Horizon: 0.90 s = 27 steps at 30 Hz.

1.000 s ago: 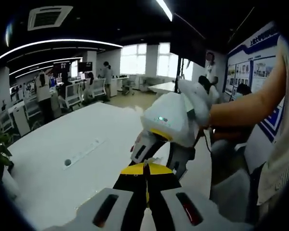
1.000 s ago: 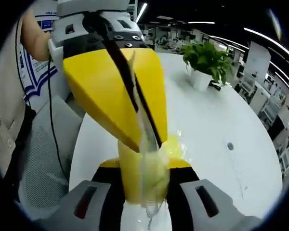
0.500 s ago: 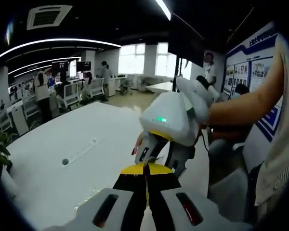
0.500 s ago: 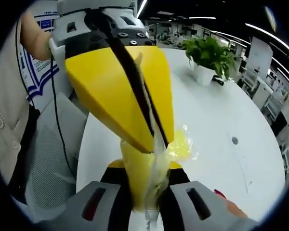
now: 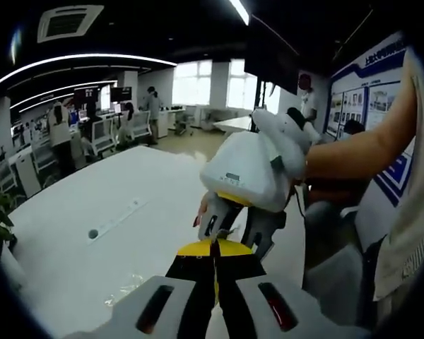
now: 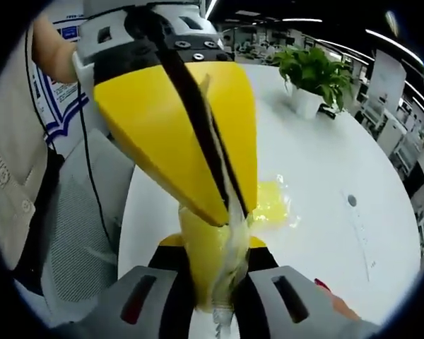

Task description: Compare the silicone blocks by pressing each to a similar depth, holding the contact briefly, and releasing to observe deformation and rebound differences across the visible hardness samples.

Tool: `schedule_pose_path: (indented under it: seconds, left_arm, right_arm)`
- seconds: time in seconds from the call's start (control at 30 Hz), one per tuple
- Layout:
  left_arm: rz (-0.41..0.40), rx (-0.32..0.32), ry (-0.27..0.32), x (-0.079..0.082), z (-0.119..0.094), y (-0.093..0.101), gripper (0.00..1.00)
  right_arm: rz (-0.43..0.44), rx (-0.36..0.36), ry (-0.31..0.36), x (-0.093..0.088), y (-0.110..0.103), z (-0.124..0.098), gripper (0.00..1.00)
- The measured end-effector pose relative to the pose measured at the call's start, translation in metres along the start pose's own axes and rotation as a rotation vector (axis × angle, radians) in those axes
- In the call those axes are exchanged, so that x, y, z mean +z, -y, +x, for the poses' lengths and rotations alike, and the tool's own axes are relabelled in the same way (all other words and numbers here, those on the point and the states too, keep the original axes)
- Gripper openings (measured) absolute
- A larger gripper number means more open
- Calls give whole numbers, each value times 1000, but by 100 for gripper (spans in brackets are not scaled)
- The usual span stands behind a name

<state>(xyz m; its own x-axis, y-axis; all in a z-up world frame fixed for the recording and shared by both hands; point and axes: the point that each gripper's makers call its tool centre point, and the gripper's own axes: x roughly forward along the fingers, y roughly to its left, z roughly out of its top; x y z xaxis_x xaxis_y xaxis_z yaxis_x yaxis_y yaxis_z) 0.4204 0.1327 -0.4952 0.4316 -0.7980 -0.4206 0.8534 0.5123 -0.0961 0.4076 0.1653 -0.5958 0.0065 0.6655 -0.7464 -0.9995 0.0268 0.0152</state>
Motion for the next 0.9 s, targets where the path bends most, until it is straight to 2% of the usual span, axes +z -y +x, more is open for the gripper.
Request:
schedule_pose_path:
  seconds: [0.53, 0.9]
  left_arm:
    - [1, -1, -12, 2, -3, 7, 0]
    - [-13, -6, 1, 3, -1, 10, 0]
  right_arm:
    - [9, 8, -11, 0, -7, -4, 14]
    - [-6, -25, -22, -4, -4, -8, 18]
